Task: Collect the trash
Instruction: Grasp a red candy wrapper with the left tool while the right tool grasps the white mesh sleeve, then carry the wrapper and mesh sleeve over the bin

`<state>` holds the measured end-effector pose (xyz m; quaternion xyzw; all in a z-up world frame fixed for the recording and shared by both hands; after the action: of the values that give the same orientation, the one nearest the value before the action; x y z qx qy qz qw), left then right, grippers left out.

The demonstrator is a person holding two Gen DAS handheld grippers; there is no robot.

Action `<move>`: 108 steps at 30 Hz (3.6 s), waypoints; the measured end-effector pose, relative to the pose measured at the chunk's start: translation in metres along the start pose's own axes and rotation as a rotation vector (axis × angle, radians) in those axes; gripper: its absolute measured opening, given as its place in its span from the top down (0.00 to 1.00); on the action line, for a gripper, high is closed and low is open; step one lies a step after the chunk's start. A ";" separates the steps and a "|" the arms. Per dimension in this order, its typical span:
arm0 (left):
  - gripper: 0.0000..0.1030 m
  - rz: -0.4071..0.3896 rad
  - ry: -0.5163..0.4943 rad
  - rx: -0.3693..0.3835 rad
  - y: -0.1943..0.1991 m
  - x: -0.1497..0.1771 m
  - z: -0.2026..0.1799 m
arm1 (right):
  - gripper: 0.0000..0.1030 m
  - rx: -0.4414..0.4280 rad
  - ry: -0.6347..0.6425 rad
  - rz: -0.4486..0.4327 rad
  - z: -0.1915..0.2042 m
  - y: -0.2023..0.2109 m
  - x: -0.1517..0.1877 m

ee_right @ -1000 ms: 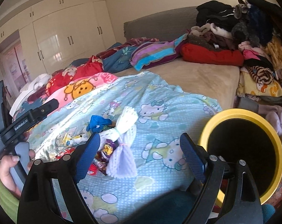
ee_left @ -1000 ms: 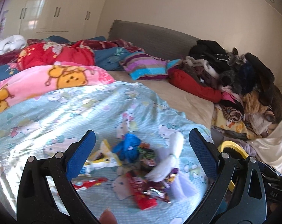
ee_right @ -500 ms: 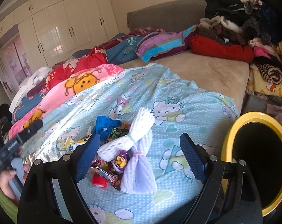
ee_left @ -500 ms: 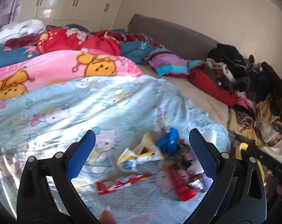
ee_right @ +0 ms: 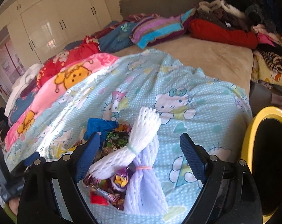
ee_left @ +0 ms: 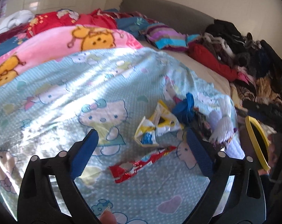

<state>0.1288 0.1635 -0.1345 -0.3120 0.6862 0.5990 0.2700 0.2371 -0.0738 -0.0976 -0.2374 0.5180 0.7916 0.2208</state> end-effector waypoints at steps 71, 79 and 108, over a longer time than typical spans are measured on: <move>0.96 -0.048 -0.162 0.254 0.020 -0.075 -0.173 | 0.79 -0.001 -0.108 -0.287 -0.110 0.125 -0.026; 0.96 -0.064 -0.204 0.289 0.020 -0.087 -0.211 | 0.79 0.011 -0.138 -0.325 -0.132 0.140 -0.032; 0.96 -0.018 -0.382 0.439 -0.007 -0.073 -0.364 | 0.79 0.088 -0.310 -0.406 -0.246 0.185 -0.037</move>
<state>0.1829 -0.1903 -0.0352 -0.1338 0.7335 0.4814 0.4608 0.1922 -0.3726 -0.0287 -0.2026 0.4538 0.7345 0.4621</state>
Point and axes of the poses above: each gripper's, at about its wrist camera, not at the fingertips, and y roughly against the way its jaws point, z to its left, x to its underside, the point moved 7 cm from there along -y, roughly the way its jaws point, and after that the axes turned 10 degrees about -y, right-handed, at the moved point
